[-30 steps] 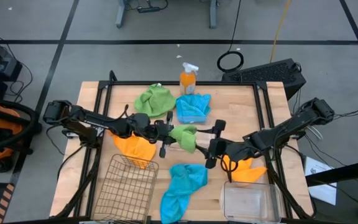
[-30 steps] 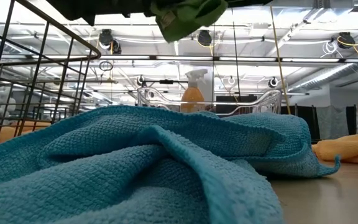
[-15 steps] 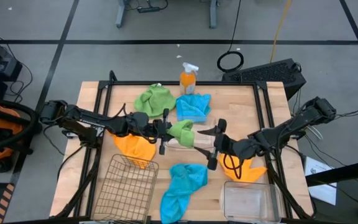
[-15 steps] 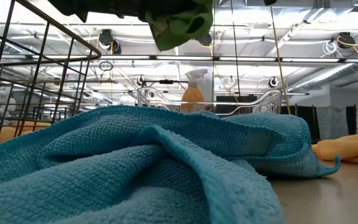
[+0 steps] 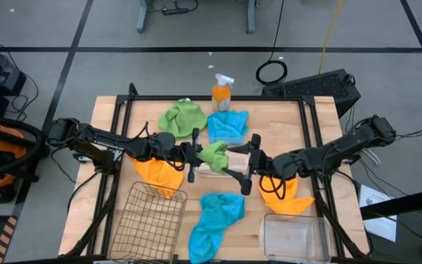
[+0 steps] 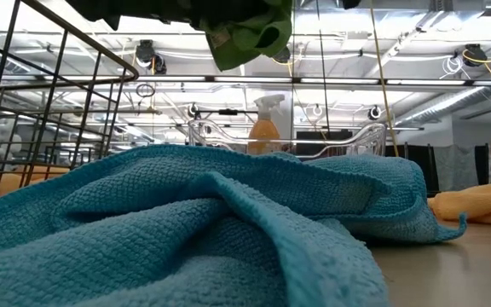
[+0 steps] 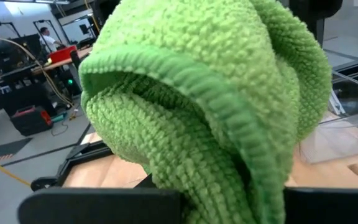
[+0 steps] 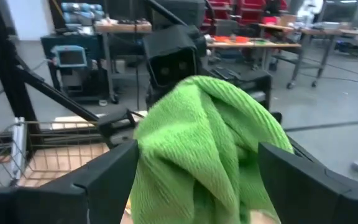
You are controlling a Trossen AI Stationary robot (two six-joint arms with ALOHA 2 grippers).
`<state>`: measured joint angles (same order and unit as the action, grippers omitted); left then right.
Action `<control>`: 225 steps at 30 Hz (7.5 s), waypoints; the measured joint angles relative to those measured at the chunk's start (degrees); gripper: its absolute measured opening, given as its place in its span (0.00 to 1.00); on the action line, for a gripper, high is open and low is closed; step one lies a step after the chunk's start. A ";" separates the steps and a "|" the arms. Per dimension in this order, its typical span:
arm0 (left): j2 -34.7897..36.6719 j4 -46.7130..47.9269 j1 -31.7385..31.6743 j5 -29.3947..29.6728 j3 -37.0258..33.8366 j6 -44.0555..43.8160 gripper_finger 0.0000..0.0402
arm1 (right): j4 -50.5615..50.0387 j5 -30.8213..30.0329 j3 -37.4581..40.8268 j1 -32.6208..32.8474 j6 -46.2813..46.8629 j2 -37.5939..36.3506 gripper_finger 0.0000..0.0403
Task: Sort microfiber towel by color & place in baskets
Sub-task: Put the right green towel into the top transparent bin
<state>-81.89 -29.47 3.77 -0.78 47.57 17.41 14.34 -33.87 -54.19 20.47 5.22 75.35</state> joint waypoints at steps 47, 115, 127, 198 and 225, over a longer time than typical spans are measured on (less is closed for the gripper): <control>11.52 30.33 5.03 7.64 0.00 -9.56 0.88 | -9.83 7.96 0.00 -3.89 -7.97 1.86 0.01; -2.16 -13.60 7.58 6.83 -0.52 -5.59 0.49 | -1.67 6.05 -0.02 -3.10 -21.31 4.03 0.01; -3.23 -10.06 7.12 7.67 -0.35 -4.81 0.31 | -2.03 5.72 0.15 -3.13 -22.27 4.11 0.01; -1.39 11.50 1.45 14.58 -0.55 -16.96 0.10 | -37.54 0.47 0.00 0.43 5.74 -5.22 0.63; -7.41 23.05 -2.47 11.50 -0.03 -16.67 0.52 | -35.96 0.72 1.31 0.43 5.63 -4.78 0.63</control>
<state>-89.30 -6.42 1.30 10.72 47.54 0.74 -21.62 -33.15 -52.88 20.91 10.85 70.57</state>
